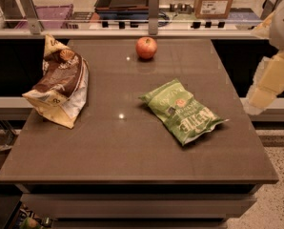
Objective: Pick apple
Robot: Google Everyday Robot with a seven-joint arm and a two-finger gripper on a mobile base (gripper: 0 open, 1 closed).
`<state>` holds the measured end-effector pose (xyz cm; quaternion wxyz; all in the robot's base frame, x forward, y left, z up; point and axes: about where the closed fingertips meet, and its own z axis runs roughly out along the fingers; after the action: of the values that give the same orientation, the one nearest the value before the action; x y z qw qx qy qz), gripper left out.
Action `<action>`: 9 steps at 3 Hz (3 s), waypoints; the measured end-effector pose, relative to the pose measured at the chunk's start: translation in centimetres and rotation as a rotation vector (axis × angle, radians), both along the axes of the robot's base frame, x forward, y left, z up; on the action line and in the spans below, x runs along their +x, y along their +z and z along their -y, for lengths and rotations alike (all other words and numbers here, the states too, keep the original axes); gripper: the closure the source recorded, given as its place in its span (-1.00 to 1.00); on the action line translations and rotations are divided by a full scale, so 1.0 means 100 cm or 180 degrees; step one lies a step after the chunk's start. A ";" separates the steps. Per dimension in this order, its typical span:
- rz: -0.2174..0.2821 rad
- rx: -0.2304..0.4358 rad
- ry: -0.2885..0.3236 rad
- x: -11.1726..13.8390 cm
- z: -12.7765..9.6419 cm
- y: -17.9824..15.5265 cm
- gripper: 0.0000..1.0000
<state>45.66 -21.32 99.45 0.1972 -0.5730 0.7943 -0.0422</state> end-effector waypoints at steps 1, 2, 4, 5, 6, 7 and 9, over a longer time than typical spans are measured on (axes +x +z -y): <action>0.0127 0.0246 -0.0251 0.022 -0.002 0.013 -1.00; 0.0243 0.0598 -0.0538 0.041 -0.005 0.016 -1.00; 0.0670 0.1276 -0.1182 0.085 -0.034 0.023 -1.00; 0.0790 0.1403 -0.1464 0.107 -0.043 0.016 -1.00; 0.0816 0.1439 -0.1701 0.123 -0.049 0.007 -1.00; 0.0816 0.1437 -0.1695 0.123 -0.049 0.007 -1.00; 0.0993 0.1647 -0.1652 0.162 -0.064 0.005 -1.00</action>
Offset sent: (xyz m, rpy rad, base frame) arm 0.0722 0.0055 0.0230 0.3579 -0.1447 -0.3023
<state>61.87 -14.95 99.99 0.4361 -0.2713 0.8577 0.0244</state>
